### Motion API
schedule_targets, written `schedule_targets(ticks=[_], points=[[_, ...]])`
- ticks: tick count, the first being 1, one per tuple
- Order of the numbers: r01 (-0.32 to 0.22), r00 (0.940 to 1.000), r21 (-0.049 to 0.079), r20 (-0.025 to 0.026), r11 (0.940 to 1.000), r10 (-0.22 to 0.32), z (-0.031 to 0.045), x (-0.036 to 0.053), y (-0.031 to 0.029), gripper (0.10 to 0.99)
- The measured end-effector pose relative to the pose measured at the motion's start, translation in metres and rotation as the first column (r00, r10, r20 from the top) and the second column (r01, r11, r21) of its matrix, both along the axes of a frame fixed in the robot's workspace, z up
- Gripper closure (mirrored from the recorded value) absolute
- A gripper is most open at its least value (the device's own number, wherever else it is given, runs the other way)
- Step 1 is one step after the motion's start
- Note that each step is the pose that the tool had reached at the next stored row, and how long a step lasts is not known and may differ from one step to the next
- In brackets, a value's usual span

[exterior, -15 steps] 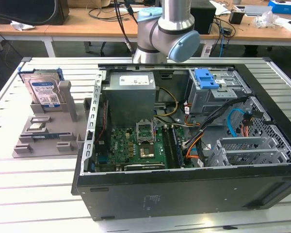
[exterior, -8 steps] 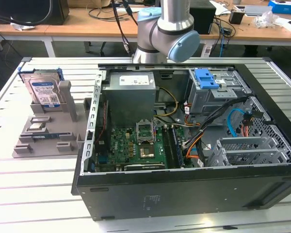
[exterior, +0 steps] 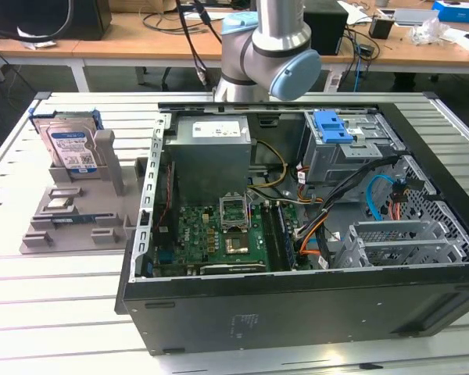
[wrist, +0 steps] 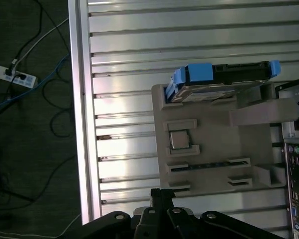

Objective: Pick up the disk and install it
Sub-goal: 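Reach for the disk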

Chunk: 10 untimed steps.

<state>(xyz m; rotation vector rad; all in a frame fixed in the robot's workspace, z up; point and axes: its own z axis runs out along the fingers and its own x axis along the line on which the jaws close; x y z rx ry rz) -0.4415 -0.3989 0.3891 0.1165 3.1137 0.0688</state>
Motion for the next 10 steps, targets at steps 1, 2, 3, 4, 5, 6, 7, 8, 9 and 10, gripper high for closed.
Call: schedule_targets(ticks=[1,2,3,4,5,6,7,8,9,10], points=[[0.0,1.0,0.0,0.0001,1.0,0.0,-0.0001,-0.0014,0.0,0.984],[0.0,1.0,0.0,0.0001,1.0,0.0,-0.0001,-0.0026,0.0,0.984],[0.0,1.0,0.0,0.0,1.0,0.0,-0.0001,-0.0043,0.0,0.984],[0.0,1.0,0.0,0.0,1.0,0.0,-0.0001,-0.0064,0.0,0.984],[0.0,1.0,0.0,0.0,1.0,0.0,-0.0002,-0.0079,0.0,0.984],[0.0,1.0,0.0,0.0,1.0,0.0,-0.0002,-0.0091,0.0,0.984],[0.0,1.0,0.0,0.0,1.0,0.0,-0.0002,-0.0105,0.0,0.984],[0.0,1.0,0.0,0.0,1.0,0.0,-0.0002,-0.0117,0.0,0.984],[0.0,1.0,0.0,0.0001,1.0,0.0,-0.0003,-0.0137,0.0,0.984],[0.0,1.0,0.0,0.0,1.0,0.0,-0.0003,-0.0151,0.0,0.984]])
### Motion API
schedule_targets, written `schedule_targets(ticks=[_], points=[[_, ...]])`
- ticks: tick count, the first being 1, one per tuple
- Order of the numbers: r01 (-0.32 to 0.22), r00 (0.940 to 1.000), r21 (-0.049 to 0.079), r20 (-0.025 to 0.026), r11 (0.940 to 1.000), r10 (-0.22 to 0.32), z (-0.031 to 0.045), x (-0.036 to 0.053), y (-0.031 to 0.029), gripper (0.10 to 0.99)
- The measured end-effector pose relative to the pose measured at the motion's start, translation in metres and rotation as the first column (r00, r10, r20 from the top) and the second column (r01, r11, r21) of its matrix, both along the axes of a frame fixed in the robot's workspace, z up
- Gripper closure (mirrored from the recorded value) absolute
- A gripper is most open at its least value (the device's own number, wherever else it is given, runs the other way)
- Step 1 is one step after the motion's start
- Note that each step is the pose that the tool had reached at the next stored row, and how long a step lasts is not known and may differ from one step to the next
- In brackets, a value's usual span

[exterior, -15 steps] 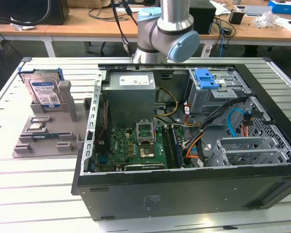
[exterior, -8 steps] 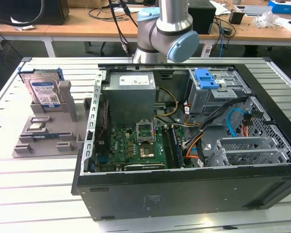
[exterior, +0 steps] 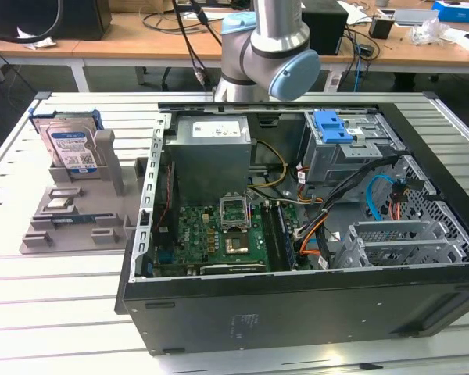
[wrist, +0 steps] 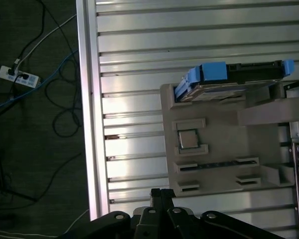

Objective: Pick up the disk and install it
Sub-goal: 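Reach for the disk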

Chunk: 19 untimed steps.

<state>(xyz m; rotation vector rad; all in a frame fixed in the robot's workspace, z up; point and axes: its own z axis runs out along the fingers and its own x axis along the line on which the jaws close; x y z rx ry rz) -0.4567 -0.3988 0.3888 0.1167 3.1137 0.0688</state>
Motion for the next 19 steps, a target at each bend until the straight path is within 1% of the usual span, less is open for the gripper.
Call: schedule_targets(ticks=[1,3,6,9,12,13,15,18,19], points=[[0.0,1.0,0.0,0.0,1.0,0.0,0.0,-0.0014,0.0,0.984],[0.0,1.0,0.0,0.0,1.0,0.0,-0.0001,-0.0069,0.0,0.984],[0.0,1.0,0.0,0.0001,1.0,0.0,-0.0002,-0.0118,0.0,0.984],[0.0,1.0,0.0,0.0,1.0,0.0,-0.0002,-0.0147,0.0,0.984],[0.0,1.0,0.0,0.0001,1.0,0.0,-0.0003,-0.0158,0.0013,0.984],[0.0,1.0,0.0,0.0001,1.0,0.0,-0.0003,-0.0161,0.0027,0.984],[0.0,1.0,0.0,0.0,1.0,0.0,-0.0003,-0.0163,0.0075,0.984],[0.0,1.0,-0.004,0.0,1.0,0.0,-0.0005,-0.0163,0.0193,0.984],[0.0,1.0,-0.006,-0.0001,1.0,0.0,-0.0005,-0.0163,0.0219,0.984]])
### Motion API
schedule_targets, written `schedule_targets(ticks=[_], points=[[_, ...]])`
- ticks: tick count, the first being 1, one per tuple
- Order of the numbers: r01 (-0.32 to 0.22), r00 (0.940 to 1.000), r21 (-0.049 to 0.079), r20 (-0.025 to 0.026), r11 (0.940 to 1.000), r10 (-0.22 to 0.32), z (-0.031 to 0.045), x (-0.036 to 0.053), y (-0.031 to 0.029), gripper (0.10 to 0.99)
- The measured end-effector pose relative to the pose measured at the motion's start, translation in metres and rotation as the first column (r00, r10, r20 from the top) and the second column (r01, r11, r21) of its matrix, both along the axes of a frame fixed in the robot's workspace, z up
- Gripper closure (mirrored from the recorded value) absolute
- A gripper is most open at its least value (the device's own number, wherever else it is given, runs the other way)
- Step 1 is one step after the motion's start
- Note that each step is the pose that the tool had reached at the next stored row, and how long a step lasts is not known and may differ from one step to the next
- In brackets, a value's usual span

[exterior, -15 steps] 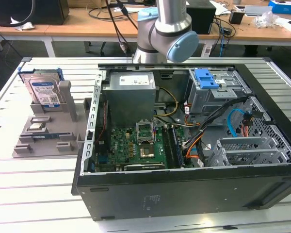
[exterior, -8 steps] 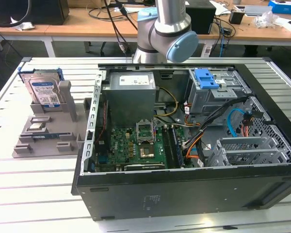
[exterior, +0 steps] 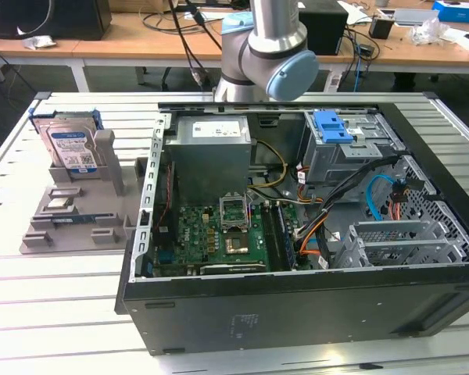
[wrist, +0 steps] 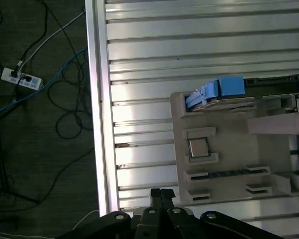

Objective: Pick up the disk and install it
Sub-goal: 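Reach for the disk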

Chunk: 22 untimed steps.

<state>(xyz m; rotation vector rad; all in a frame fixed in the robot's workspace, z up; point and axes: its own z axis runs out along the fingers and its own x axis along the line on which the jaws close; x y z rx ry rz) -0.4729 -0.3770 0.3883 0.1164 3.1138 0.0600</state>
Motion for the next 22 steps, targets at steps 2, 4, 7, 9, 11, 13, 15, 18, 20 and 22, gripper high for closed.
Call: schedule_targets(ticks=[2,4,7,9,11,13,15,18,20,22], points=[[0.0,1.0,-0.015,0.0001,0.9999,0.0,-0.0002,0.0003,0.0121,0.984],[0.0,1.0,-0.022,0.0,0.9998,0.0,-0.0003,0.001,0.0159,0.984],[0.0,1.0,-0.03,0.0,0.9995,0.0,-0.001,0.0073,0.0184,0.984],[0.0,1.0,-0.03,-0.0003,0.9995,0.0,-0.0016,0.0162,0.0184,0.984],[0.0,1.0,-0.03,-0.0017,0.9995,0.0,-0.002,0.0245,0.0184,0.984],[0.0,1.0,-0.03,-0.0045,0.9995,0.0,-0.0026,0.0342,0.0184,0.984],[-0.001,1.0,-0.03,-0.009,0.9995,0.0,-0.0036,0.0461,0.0184,0.984],[-0.001,0.9998,-0.03,-0.0181,0.9995,0.0,-0.0048,0.0725,0.0184,0.984],[-0.001,0.9998,-0.03,-0.0187,0.9995,0.0,-0.0047,0.0753,0.0184,0.984],[-0.001,0.9998,-0.03,-0.0187,0.9995,0.0,-0.0048,0.0753,0.0184,0.984]])
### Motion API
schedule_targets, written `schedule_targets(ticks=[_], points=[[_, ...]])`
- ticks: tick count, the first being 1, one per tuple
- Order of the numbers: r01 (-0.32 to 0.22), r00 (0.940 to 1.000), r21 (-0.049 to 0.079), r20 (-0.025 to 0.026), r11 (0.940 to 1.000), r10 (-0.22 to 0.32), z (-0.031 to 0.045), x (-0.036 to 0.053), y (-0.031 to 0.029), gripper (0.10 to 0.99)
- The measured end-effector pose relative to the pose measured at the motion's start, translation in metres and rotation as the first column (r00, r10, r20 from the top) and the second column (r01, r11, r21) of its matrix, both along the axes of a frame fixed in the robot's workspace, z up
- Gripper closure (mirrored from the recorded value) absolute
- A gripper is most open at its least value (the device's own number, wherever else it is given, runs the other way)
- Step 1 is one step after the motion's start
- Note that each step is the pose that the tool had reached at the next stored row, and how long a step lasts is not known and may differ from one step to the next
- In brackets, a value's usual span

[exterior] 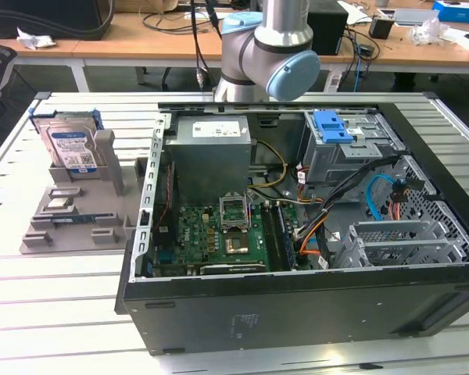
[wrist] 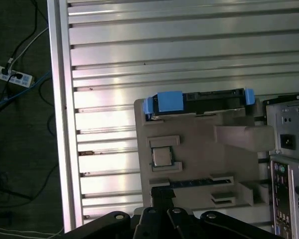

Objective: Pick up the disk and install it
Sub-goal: 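Reach for the disk, then pick up the disk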

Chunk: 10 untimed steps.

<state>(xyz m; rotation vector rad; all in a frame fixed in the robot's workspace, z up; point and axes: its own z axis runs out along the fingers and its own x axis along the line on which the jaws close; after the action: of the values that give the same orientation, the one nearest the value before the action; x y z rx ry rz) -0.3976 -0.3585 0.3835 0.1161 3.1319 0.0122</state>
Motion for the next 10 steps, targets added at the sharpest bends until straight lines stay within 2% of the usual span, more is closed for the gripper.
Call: schedule_targets(ticks=[10], points=[[0.0,1.0,0.0,-0.0001,1.0,0.0,0.0,0.0002,0.0,0.984]])
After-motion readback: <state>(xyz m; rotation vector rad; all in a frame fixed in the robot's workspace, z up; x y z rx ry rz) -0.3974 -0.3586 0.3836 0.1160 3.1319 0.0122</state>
